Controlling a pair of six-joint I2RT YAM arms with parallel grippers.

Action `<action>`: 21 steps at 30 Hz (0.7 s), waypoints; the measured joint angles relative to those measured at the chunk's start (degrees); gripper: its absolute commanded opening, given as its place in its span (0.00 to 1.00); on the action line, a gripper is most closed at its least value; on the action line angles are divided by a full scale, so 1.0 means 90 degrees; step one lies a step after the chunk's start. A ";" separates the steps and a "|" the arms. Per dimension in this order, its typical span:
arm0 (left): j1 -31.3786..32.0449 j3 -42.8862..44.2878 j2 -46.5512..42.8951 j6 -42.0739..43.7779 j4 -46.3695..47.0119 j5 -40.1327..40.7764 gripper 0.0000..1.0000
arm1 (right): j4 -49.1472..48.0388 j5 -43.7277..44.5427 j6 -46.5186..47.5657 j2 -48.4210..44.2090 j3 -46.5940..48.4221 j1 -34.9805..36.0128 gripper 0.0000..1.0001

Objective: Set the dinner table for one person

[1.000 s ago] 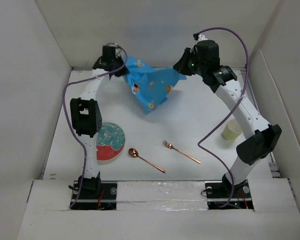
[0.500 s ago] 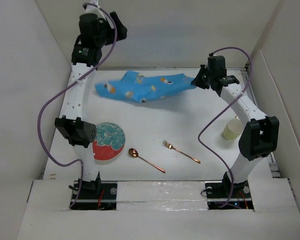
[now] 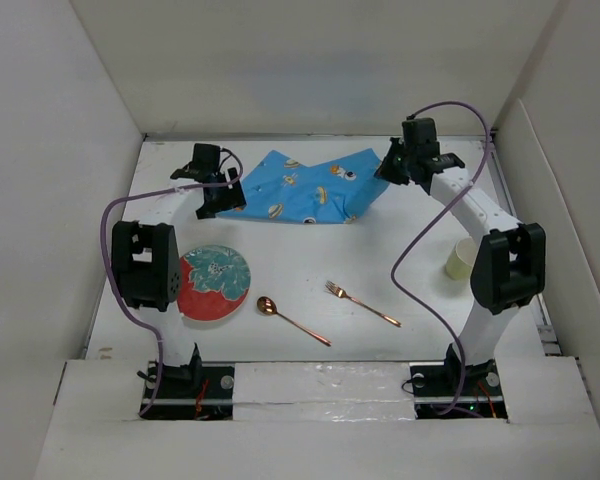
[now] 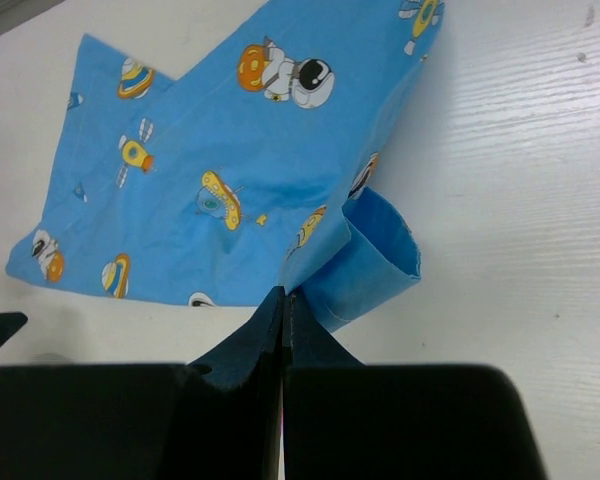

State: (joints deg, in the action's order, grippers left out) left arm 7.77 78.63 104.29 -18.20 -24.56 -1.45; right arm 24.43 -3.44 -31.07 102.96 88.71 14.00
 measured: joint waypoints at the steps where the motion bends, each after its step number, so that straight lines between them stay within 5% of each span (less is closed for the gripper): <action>1: -0.0017 0.0000 0.0000 -0.0019 0.0095 0.0005 0.76 | -0.0032 -0.0010 0.0005 0.0000 0.0000 0.0049 0.00; 18: -0.0653 0.0153 0.1098 -0.0685 0.0988 0.0226 0.73 | -0.0075 -0.0131 0.0168 -0.0386 -0.0483 0.0289 0.00; 19: -0.0651 0.0223 0.1132 -0.0685 0.0974 0.0226 0.71 | -0.0075 -0.0131 0.0168 -0.0391 -0.0483 0.0287 0.00; 21: -0.0646 0.0471 0.1311 -0.0699 0.0971 0.0231 0.36 | -0.0073 -0.0129 0.0168 -0.0393 -0.0483 0.0289 0.00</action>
State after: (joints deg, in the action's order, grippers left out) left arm 1.96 82.87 116.09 -24.49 -15.81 0.62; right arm 23.77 -4.60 -29.56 99.42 84.36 16.60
